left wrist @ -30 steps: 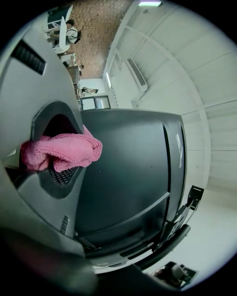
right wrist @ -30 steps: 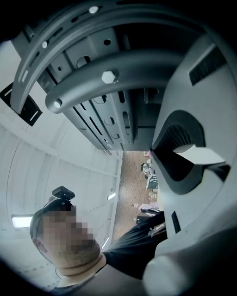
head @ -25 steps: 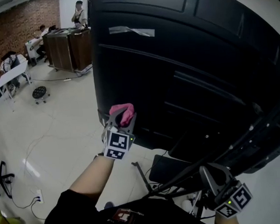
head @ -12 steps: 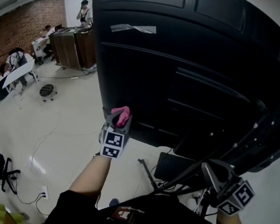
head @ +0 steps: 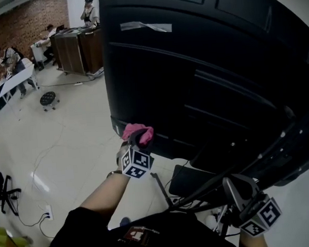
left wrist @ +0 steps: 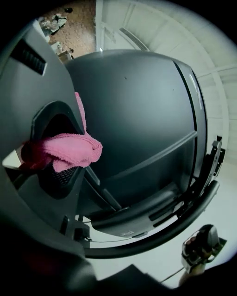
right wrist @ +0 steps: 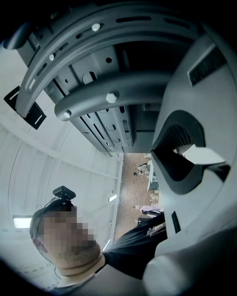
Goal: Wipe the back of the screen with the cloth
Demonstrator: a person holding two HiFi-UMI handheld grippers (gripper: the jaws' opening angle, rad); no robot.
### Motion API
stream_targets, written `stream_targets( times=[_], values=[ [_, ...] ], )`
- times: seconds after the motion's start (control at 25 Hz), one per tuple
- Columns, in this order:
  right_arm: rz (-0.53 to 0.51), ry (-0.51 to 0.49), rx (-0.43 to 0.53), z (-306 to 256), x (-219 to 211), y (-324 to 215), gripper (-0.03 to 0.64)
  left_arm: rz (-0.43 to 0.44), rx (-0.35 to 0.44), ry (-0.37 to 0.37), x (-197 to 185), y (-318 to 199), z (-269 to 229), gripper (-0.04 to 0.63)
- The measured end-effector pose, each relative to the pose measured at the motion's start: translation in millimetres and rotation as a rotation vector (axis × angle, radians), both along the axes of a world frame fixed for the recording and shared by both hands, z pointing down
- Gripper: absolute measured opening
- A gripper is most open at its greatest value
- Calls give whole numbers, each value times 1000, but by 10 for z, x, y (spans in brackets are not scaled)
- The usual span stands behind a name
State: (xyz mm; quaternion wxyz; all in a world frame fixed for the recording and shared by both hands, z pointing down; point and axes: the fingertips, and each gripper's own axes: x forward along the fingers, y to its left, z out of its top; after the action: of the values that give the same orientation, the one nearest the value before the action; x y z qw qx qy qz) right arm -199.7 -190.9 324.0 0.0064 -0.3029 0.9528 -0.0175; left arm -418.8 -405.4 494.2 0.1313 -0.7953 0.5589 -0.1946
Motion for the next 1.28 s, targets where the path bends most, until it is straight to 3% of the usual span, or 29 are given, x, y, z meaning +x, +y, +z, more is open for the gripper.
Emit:
stream_targets(
  times=[0.08, 0.16, 0.32, 0.6, 0.72, 0.84, 1.0, 1.08, 1.16, 1.28],
  values=[
    [12, -14, 1, 12, 147, -9, 6, 86, 0, -52, 549, 88, 25, 91],
    [24, -27, 3, 27, 283, -6, 6, 109, -8, -55, 887, 135, 51, 89],
    [41, -48, 1, 49, 398, -2, 6, 126, -40, 3, 998, 182, 70, 89],
    [38, -68, 7, 47, 357, -33, 6, 330, -67, -81, 1818, 359, 142, 91],
    [42, -81, 7, 23, 420, -14, 6, 401, -82, -61, 1969, 520, 132, 91],
    [42, -99, 16, -8, 596, 4, 6, 414, -103, 52, 1845, 701, -8, 91],
    [10, -118, 21, -15, 972, 24, 6, 338, -120, 274, 1481, 931, -343, 91],
    [-32, -105, 24, -4, 1192, 34, 6, 277, -111, 420, 1324, 1134, -538, 91],
    [-76, -78, 41, -2, 1412, 76, 6, 257, -102, 560, 1361, 1374, -732, 91],
    [-128, -47, 64, 36, 1623, 133, 6, 317, -88, 680, 1734, 1654, -1002, 91]
  ],
)
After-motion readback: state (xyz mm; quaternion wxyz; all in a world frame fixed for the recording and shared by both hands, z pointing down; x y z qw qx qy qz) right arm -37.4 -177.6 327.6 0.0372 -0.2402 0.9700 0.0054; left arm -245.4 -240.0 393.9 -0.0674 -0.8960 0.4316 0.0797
